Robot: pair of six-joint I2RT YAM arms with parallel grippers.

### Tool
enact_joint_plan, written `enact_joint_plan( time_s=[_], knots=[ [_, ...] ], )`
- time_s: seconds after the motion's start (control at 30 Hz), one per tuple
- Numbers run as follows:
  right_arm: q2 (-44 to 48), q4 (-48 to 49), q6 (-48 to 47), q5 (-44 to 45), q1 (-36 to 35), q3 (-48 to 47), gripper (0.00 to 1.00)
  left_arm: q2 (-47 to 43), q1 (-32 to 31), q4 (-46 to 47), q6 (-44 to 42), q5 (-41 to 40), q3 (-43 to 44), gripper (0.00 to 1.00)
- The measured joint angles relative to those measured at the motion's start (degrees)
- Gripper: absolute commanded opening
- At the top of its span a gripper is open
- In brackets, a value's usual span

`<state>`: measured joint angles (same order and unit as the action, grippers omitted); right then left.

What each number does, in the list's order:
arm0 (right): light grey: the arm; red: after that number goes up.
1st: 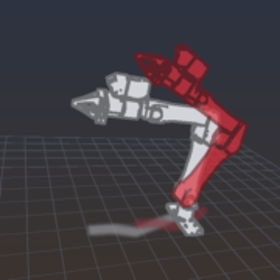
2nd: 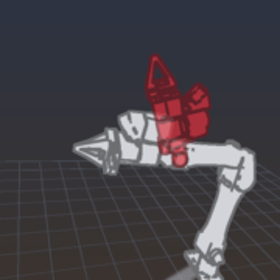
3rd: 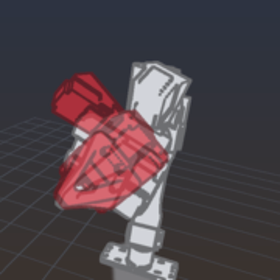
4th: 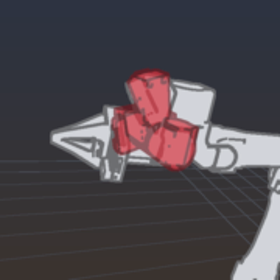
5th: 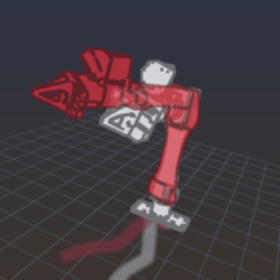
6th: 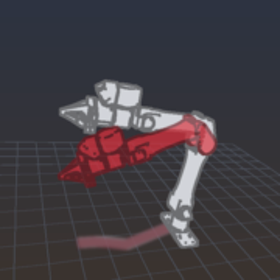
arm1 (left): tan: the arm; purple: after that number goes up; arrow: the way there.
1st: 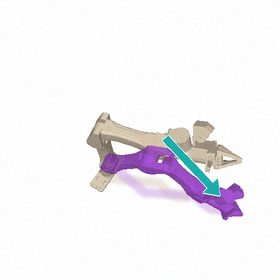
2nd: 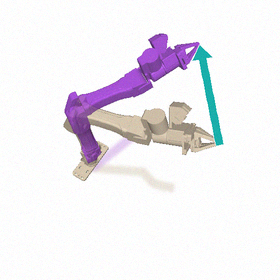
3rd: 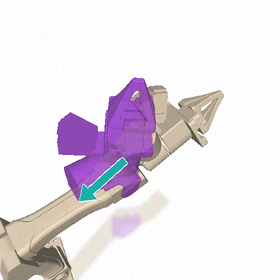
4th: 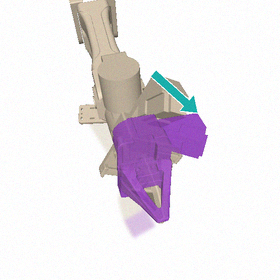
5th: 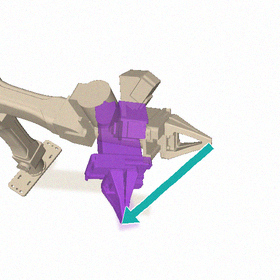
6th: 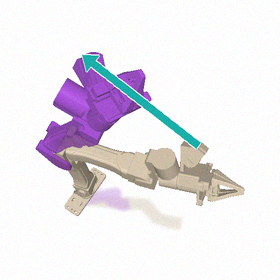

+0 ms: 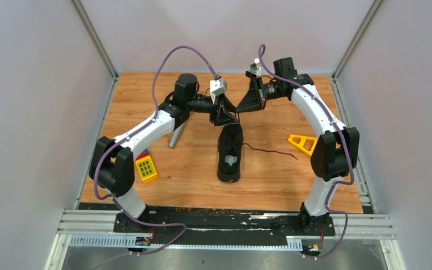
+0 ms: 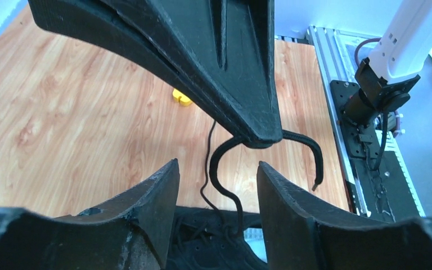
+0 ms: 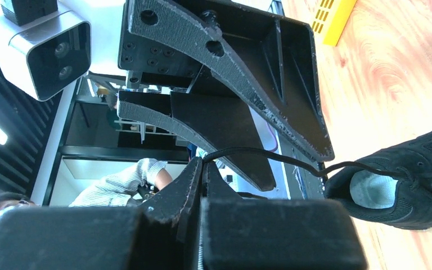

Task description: Tie the shoes

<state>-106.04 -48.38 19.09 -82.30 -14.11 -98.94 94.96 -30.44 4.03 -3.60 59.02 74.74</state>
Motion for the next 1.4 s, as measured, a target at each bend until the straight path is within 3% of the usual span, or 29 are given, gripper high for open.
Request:
enact_joint_plan(
  time_s=[0.33,0.4,0.53,0.73,0.9,1.17,1.4],
  knots=[
    [0.0,1.11,1.95,-0.79,0.0,0.66,0.01,1.6,-0.72,2.43,1.92,-0.13,3.04,0.24],
    [0.0,1.16,2.27,-0.72,0.15,1.22,0.17,1.6,-0.72,2.45,2.01,-0.22,3.37,0.16],
    [0.55,1.84,2.99,-0.22,1.01,3.23,0.38,1.6,-0.66,0.46,1.29,-0.52,3.93,0.01],
    [4.68,4.04,3.41,6.03,4.83,6.91,0.5,1.6,-0.72,-5.22,-0.74,-2.29,4.96,0.0],
    [12.85,5.92,4.74,19.65,8.61,16.39,0.54,1.6,-0.59,-9.66,0.24,-6.25,5.11,0.0],
    [15.32,6.08,11.63,34.75,8.13,37.33,0.54,3.74,0.63,-20.41,12.81,-20.9,10.84,0.0],
    [16.06,16.68,3.87,38.47,2.69,36.13,0.48,8.61,1.16,-31.91,17.0,-25.86,12.76,0.0]
  ],
)
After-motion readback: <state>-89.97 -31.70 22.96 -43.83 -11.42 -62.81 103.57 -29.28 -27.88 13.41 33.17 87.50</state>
